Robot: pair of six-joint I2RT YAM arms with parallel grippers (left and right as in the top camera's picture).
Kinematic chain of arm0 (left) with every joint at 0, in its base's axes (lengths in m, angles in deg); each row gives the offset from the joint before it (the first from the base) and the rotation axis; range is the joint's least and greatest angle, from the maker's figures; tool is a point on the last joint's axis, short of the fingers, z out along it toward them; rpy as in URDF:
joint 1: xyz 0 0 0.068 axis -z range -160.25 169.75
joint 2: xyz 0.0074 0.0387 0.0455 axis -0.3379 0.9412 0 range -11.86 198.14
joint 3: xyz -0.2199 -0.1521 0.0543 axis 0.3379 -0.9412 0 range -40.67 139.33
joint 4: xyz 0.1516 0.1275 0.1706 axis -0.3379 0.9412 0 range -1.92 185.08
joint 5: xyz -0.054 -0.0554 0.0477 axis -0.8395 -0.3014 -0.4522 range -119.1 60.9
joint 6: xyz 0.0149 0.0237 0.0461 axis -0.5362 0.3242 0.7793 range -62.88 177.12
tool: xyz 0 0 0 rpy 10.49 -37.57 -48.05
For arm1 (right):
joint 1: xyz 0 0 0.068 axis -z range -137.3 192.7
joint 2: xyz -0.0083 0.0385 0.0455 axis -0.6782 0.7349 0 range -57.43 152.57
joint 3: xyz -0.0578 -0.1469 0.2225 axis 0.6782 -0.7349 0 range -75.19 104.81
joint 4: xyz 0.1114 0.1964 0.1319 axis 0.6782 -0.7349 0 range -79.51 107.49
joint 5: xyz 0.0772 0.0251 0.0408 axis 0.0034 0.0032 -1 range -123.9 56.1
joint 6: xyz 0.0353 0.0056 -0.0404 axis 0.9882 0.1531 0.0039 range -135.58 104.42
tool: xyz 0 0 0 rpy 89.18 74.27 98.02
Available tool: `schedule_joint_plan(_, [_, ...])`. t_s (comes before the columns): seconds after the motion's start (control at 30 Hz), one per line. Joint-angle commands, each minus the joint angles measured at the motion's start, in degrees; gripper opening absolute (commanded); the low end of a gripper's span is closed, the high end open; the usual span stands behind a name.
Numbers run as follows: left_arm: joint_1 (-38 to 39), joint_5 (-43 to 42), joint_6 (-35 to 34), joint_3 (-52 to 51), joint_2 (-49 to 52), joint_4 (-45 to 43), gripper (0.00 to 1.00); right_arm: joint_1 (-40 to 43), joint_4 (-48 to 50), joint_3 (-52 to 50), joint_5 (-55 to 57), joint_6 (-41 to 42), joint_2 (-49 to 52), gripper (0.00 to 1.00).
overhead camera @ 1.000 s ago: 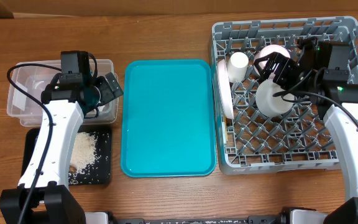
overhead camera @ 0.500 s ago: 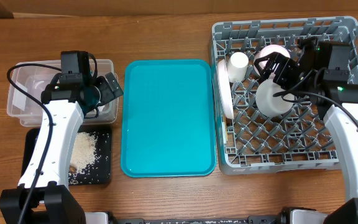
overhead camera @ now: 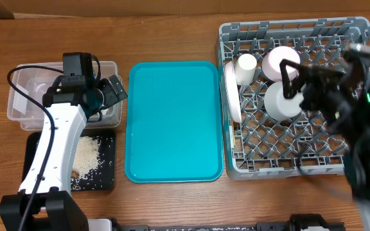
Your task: Sort waste into correct bins and load items into the dishwasher
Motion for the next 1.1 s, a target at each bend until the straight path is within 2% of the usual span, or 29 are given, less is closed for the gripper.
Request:
schedule_joint_plan(0.0, [0.39, 0.72, -0.61, 0.52, 0.39, -0.20, 1.00, -3.52, -1.03, 1.05, 10.91, -0.22, -7.74, 1.00])
schedule_joint_plan(0.1, [0.39, 0.72, -0.61, 0.52, 0.39, -0.20, 1.00, -5.97, -3.17, -0.85, 15.45, -0.22, -16.61, 1.00])
schedule_joint_plan(0.27, [0.39, 0.72, -0.61, 0.52, 0.39, -0.20, 1.00, -6.03, -9.35, -5.22, 16.96, -0.17, -28.20, 1.00])
schedule_joint_plan(0.43, [0.39, 0.72, -0.61, 0.52, 0.39, -0.20, 1.00, -6.01, -9.03, -17.09, 17.14, -0.22, -39.39, 1.00])
schedule_joint_plan(0.6, [0.39, 0.72, -0.61, 0.52, 0.39, -0.20, 1.00, -5.86, 2.97, -32.98, 21.73, -0.42, -44.87, 1.00])
schedule_joint_plan(0.83, [0.39, 0.72, -0.61, 0.52, 0.39, -0.20, 1.00, -5.86, 34.82, -58.45, 21.00, -0.37, -51.76, 1.00])
schedule_joint_plan(0.93, [0.39, 0.72, -0.61, 0.52, 0.39, -0.20, 1.00, -5.86, 38.58, -63.56, 21.05, -0.39, -53.59, 1.00])
schedule_joint_plan(1.07, [0.39, 0.72, -0.61, 0.52, 0.39, -0.20, 1.00, -5.81, 38.21, -66.97, 20.65, -3.04, -53.55, 1.00])
